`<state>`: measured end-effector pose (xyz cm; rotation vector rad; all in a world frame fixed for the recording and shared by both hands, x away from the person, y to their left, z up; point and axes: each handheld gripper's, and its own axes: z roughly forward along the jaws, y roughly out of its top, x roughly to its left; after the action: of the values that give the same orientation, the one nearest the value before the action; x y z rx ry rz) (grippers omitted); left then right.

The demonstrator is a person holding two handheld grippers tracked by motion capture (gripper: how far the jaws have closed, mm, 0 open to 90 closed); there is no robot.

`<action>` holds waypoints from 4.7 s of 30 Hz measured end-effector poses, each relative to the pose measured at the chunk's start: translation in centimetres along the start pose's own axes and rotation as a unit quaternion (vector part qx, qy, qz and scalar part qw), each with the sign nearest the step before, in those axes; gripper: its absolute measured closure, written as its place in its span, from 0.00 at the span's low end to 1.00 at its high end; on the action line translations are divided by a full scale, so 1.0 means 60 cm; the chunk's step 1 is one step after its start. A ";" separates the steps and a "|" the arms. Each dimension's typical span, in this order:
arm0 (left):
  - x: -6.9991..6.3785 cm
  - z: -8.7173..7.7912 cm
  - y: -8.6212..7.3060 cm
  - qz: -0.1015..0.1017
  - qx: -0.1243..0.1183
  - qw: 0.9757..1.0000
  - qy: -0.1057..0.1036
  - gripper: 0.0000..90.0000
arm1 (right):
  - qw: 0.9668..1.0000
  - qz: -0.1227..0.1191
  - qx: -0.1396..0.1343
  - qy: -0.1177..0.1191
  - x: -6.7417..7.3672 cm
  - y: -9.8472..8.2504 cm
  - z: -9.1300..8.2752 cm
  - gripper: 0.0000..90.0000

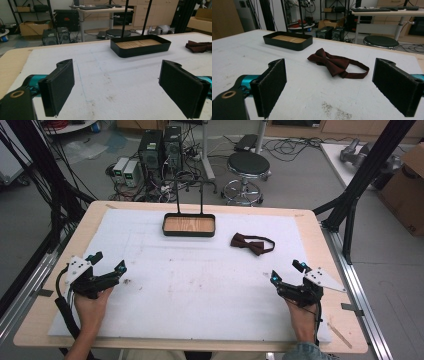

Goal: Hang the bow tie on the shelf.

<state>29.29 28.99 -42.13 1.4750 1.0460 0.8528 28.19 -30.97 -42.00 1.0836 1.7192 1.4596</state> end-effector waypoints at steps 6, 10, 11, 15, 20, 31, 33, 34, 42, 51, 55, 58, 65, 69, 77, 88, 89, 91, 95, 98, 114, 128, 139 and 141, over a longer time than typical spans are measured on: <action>0.000 0.000 0.000 -0.002 -0.003 1.000 0.003 0.15 | 1.000 0.002 0.001 0.004 0.001 0.000 -0.001 0.12; 0.000 -0.001 0.000 -0.002 -0.003 1.000 0.003 0.15 | 1.000 0.000 0.002 0.003 0.001 0.000 0.000 0.12; 0.000 -0.001 0.000 -0.002 -0.003 1.000 0.003 0.15 | 1.000 0.000 0.003 0.003 0.001 0.000 0.000 0.12; -0.001 -0.002 0.000 -0.002 -0.004 1.000 0.004 0.15 | 1.000 0.000 0.002 0.003 0.001 0.001 -0.002 0.12; -0.001 -0.001 0.000 -0.002 -0.003 1.000 0.003 0.15 | 1.000 0.000 0.002 0.004 0.002 0.001 -0.003 0.12; -0.001 -0.001 0.000 -0.001 -0.002 1.000 0.003 0.15 | 1.000 -0.009 0.007 0.006 0.002 0.006 -0.001 0.12; -0.001 -0.001 0.000 -0.002 -0.004 1.000 0.003 0.15 | 1.000 -0.013 0.011 0.008 0.001 0.011 0.000 0.12; -0.001 -0.002 0.000 -0.002 -0.003 1.000 0.003 0.15 | 1.000 -0.018 0.009 0.009 0.001 0.015 0.001 0.13; -0.001 -0.001 -0.001 -0.002 -0.002 1.000 0.002 0.15 | 0.999 -0.037 0.016 0.024 -0.005 0.052 0.017 0.13; -0.002 0.000 -0.001 -0.005 -0.003 1.000 0.000 0.15 | 0.997 -0.061 0.025 0.050 -0.018 0.092 0.047 0.15; -0.001 0.002 -0.001 -0.006 -0.003 1.000 -0.002 0.15 | 0.995 -0.075 0.032 0.056 -0.021 0.113 0.067 0.16; -0.002 0.002 -0.001 -0.005 -0.002 1.000 -0.002 0.15 | 0.993 -0.089 0.035 0.065 -0.022 0.128 0.088 0.16; -0.001 0.000 -0.002 -0.006 -0.007 1.000 -0.002 0.15 | 0.989 -0.109 0.057 0.084 -0.031 0.133 0.150 0.22; -0.002 0.001 -0.002 -0.007 -0.007 1.000 -0.002 0.15 | 0.984 -0.127 0.079 0.095 -0.030 0.122 0.184 0.23; -0.002 0.003 -0.003 -0.009 -0.007 1.000 -0.005 0.15 | 0.978 -0.129 0.137 0.094 -0.029 0.096 0.250 0.29; -0.002 0.005 -0.004 -0.011 -0.005 1.000 -0.009 0.15 | 0.968 -0.136 0.190 0.091 -0.031 0.056 0.296 0.46; -0.002 0.006 -0.004 -0.012 -0.005 1.000 -0.009 0.15 | 0.966 -0.140 0.196 0.092 -0.030 0.053 0.299 0.48; -0.002 0.006 -0.005 -0.011 -0.003 1.000 -0.010 0.15 | 0.963 -0.152 0.203 0.091 -0.028 0.049 0.303 0.50; -0.002 0.007 -0.005 -0.012 -0.004 1.000 -0.011 0.15 | 0.957 -0.171 0.217 0.089 -0.022 0.040 0.311 0.56; -0.002 0.007 -0.005 -0.013 -0.004 1.000 -0.012 0.15 | 0.954 -0.178 0.228 0.081 -0.023 0.036 0.315 0.59; -0.002 0.008 -0.006 -0.016 0.000 1.000 -0.012 0.16 | 0.945 -0.190 0.256 0.076 -0.029 0.029 0.322 0.75; 0.000 0.006 -0.007 -0.018 -0.002 1.000 -0.009 0.15 | 0.948 -0.187 0.243 0.089 -0.028 0.053 0.308 0.85; -0.002 0.008 -0.007 -0.019 -0.001 1.000 -0.012 0.16 | 0.962 -0.176 0.174 0.116 -0.009 0.119 0.275 0.85; -0.001 0.008 -0.007 -0.019 -0.002 1.000 -0.011 0.16 | 0.962 -0.174 0.174 0.117 -0.002 0.130 0.274 0.85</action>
<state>29.62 28.76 -42.59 1.4537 1.0521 0.8085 43.97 -23.08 -37.48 0.7397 2.2653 1.1219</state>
